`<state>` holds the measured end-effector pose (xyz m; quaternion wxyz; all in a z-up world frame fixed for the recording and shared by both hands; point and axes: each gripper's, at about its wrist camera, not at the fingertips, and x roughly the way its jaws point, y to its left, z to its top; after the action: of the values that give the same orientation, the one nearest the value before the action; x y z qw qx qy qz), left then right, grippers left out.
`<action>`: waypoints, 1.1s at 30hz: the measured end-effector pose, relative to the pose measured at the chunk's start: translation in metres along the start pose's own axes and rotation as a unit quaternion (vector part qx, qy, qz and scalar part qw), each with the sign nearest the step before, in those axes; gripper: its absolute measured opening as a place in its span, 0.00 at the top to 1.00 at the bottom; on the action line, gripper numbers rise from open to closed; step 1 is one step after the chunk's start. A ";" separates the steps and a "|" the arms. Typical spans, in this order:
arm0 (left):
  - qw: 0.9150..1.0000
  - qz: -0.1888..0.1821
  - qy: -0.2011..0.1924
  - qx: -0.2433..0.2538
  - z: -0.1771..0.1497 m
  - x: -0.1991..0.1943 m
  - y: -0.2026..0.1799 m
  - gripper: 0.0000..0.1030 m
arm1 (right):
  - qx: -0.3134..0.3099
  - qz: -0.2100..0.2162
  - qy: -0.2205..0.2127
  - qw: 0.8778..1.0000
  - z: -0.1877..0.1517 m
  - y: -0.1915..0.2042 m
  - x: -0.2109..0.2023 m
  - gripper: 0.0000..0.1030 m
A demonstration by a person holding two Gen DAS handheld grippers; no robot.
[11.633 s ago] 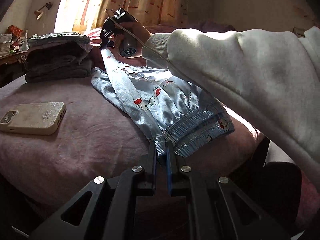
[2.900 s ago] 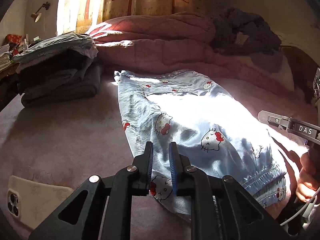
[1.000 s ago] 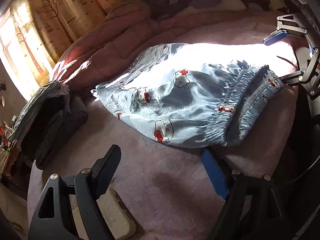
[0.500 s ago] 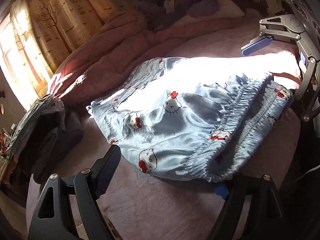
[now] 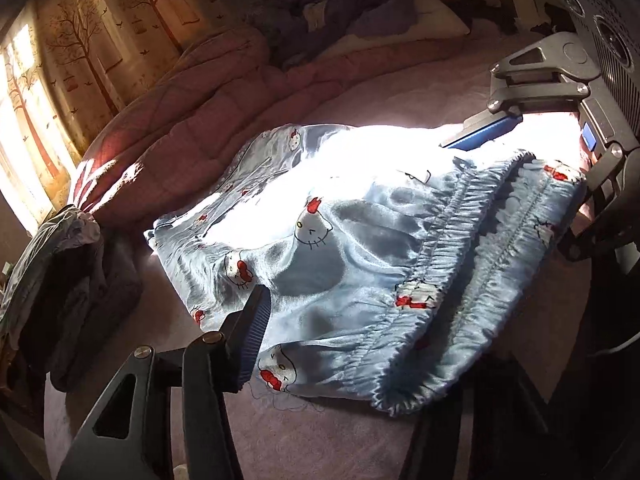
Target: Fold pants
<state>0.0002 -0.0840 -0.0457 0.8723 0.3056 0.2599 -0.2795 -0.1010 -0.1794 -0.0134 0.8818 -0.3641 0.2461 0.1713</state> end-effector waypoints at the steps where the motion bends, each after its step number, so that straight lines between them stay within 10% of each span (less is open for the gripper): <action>1: 1.000 -0.004 0.004 -0.013 0.000 0.002 0.002 0.63 | 0.013 0.007 0.002 1.000 0.000 -0.002 0.002 0.64; 4: 0.999 -0.032 0.008 -0.040 0.000 0.003 0.005 0.98 | 0.064 0.040 0.009 0.997 -0.003 -0.013 0.008 0.77; 33: 0.988 -0.087 -0.016 -0.129 -0.005 -0.052 0.031 0.94 | 0.171 0.169 -0.060 0.969 0.001 -0.046 -0.032 0.82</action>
<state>-0.0178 -0.0431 -0.0045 0.8807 0.1623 0.3058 -0.3234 -0.1049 -0.2135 0.0309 0.9021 -0.1505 0.2768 0.2950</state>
